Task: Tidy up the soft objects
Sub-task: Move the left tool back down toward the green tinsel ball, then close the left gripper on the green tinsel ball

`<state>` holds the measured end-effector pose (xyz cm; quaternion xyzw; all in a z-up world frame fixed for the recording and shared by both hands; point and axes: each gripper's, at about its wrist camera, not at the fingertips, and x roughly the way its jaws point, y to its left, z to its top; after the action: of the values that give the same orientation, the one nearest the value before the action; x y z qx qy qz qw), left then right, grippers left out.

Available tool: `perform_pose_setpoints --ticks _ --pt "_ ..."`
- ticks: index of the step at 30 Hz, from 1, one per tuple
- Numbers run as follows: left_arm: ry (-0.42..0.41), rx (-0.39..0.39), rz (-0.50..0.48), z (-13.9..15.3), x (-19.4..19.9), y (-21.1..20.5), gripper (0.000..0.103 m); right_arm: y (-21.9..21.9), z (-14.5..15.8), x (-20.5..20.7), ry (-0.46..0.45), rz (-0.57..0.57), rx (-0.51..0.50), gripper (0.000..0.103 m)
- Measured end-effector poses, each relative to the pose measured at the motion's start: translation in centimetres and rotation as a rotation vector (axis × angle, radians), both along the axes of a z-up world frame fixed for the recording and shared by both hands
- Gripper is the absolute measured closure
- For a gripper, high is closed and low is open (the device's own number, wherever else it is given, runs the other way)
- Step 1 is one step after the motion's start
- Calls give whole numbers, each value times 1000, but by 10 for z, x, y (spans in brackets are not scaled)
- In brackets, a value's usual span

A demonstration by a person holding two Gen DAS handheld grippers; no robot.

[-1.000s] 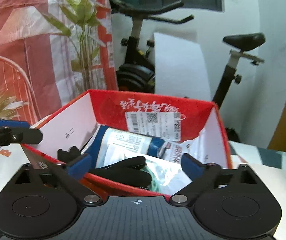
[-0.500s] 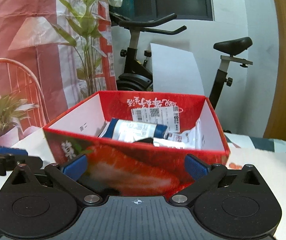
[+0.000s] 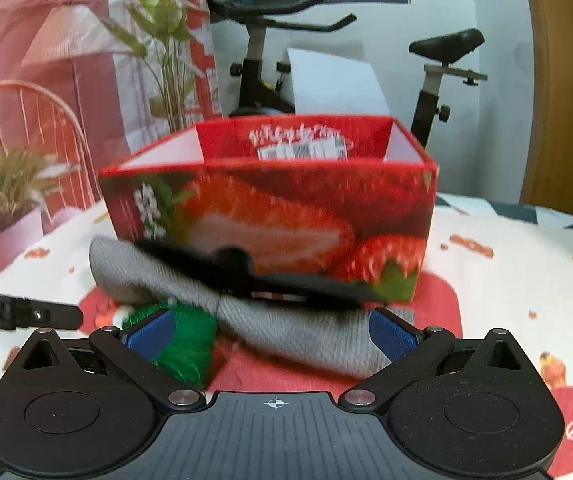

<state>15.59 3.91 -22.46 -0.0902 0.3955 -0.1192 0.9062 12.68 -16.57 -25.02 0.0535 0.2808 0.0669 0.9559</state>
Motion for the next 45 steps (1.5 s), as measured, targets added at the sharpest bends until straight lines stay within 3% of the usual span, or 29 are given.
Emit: perform_pose_setpoints --ticks 8,19,27,31,37,40,43,45 --pt "25 -1 -14 -10 0 -5 39 4 -21 -3 64 35 30 6" --pt "41 -66 -48 -18 -1 -10 45 16 -27 -1 86 131 43 29" --pt "49 -154 -64 -8 14 -9 49 27 -30 4 91 200 27 31" --pt "50 -157 -112 -4 25 -23 49 34 -29 8 88 234 11 31" --pt "101 -187 -129 -16 38 -39 49 45 -29 18 81 273 -25 35" --pt "125 -239 -117 -26 36 -38 57 46 -28 21 78 288 -26 37" --pt "123 -238 -105 -30 34 -39 68 47 -28 21 76 307 -26 40" --pt "120 -245 -100 -31 33 -38 70 49 -30 21 80 317 -36 40"
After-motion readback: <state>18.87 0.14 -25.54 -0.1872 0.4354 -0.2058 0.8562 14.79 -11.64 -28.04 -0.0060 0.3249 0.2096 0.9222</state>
